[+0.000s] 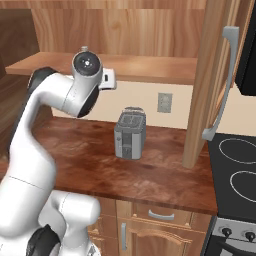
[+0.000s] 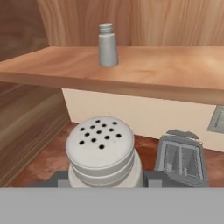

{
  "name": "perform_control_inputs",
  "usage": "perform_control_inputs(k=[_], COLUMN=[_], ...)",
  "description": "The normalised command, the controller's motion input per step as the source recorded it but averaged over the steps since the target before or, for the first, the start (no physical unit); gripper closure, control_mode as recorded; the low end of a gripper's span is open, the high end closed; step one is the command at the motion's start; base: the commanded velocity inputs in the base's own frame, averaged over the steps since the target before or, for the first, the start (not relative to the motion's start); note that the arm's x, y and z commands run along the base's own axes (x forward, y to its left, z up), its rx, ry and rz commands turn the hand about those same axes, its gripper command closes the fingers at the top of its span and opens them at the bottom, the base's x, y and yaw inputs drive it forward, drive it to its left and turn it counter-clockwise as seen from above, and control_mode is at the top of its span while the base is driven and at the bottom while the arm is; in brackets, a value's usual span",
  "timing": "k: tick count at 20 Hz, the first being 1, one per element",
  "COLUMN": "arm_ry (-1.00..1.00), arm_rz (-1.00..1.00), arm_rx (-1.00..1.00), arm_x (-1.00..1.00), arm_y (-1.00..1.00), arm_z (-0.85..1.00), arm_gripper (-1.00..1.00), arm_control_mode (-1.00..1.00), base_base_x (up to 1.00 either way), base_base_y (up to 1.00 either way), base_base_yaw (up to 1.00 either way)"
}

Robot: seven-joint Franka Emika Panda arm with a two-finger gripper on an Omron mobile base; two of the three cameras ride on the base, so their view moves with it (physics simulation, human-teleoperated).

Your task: Move the shaker and shaker from the cabinet to the dining counter.

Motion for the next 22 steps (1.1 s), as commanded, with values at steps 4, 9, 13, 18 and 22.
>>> perform_control_inputs(k=[4,9,13,18,22], arm_ry=[0.03,0.09,0.12,0.12,0.07], arm_rz=[0.00,0.00,0.00,0.00,0.00], arm_rx=[-0.02,-0.01,0.00,0.00,0.00], arm_x=[-0.40,-0.17,-0.02,0.00,0.00], arm_y=[0.20,0.20,0.14,0.11,0.08], arm_z=[-0.50,-0.57,-0.55,-0.53,-0.49], arm_gripper=[1.00,1.00,1.00,1.00,1.00], arm_control_mode=[-1.00,-1.00,-1.00,-1.00,-1.00], base_base_x=[0.00,0.00,0.00,0.00,0.00], base_base_y=[0.00,0.00,0.00,0.00,0.00], base_base_yaw=[0.00,0.00,0.00,0.00,0.00])
